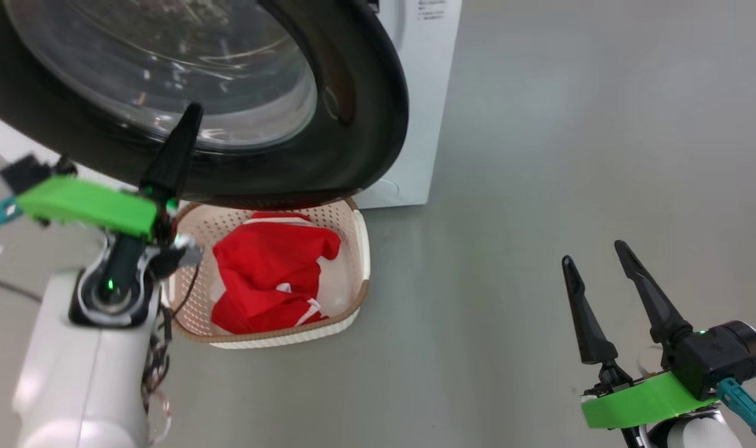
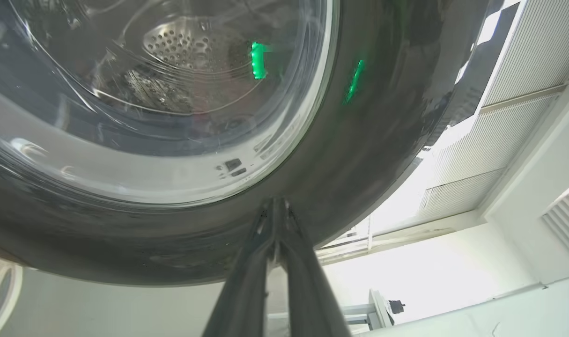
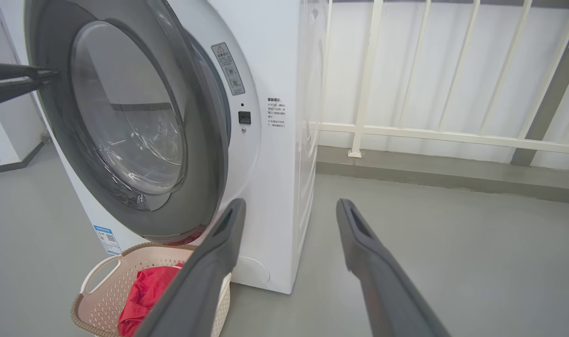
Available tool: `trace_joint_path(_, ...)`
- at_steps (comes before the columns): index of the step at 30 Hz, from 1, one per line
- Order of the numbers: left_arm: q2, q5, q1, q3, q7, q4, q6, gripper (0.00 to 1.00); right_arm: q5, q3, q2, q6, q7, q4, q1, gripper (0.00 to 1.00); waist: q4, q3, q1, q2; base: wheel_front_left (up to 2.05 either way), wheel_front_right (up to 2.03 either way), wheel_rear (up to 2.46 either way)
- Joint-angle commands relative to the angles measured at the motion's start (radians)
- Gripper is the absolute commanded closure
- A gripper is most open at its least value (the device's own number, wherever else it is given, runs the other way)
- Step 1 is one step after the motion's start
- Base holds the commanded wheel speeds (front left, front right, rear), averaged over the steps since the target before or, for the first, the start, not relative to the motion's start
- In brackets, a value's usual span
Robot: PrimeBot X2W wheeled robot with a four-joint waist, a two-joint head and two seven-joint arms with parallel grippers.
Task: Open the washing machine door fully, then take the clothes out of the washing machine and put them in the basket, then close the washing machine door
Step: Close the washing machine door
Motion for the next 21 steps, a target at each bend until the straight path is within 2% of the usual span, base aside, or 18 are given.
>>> trace_joint_path(1, 0.052, 0.037, 0.037, 0.017, -0.034, -0.05, -0.007, 0.55, 0.011, 0.017, -0.012, 0.006, -0.006, -0.021, -0.009, 0.0, 0.026, -0.027, 0.0, -0.0001, 0.0, 0.0, 0.0)
trace_joint_path(3, 0.063, 0.076, 0.075, 0.017, -0.082, -0.079, -0.007, 0.35, 0.011, 0.013, -0.012, 0.006, -0.006, -0.02, -0.006, 0.0, 0.035, -0.037, 0.0, -0.0001, 0.0, 0.0, 0.0)
trace_joint_path(4, 0.073, 0.106, 0.093, 0.009, -0.105, -0.097, -0.007, 0.18, 0.01, 0.011, -0.012, 0.006, -0.006, -0.019, -0.004, 0.0, 0.039, -0.042, 0.0, -0.0001, 0.0, 0.0, 0.0)
trace_joint_path(5, 0.08, 0.134, 0.111, 0.003, -0.129, -0.114, -0.007, 0.07, 0.01, 0.009, -0.012, 0.006, -0.006, -0.018, -0.002, 0.0, 0.043, -0.046, 0.0, -0.0001, 0.0, 0.0, 0.0)
trace_joint_path(6, 0.088, 0.165, 0.13, -0.004, -0.154, -0.131, -0.007, 0.0, 0.01, 0.009, -0.012, 0.006, -0.006, -0.017, -0.002, 0.0, 0.045, -0.05, 0.0, -0.0001, 0.0, 0.0, 0.0)
trace_joint_path(16, 0.173, 0.512, 0.309, -0.088, -0.418, -0.278, 0.028, 0.0, 0.013, -0.008, -0.012, 0.006, -0.006, -0.005, 0.006, 0.0, 0.059, -0.1, 0.0, -0.0001, 0.0, 0.0, 0.0)
trace_joint_path(21, 0.205, 0.682, 0.391, -0.112, -0.477, -0.337, 0.08, 0.0, 0.014, -0.01, -0.012, 0.006, -0.006, 0.0, 0.014, 0.0, 0.065, -0.131, 0.0, -0.0001, 0.0, 0.0, 0.0)
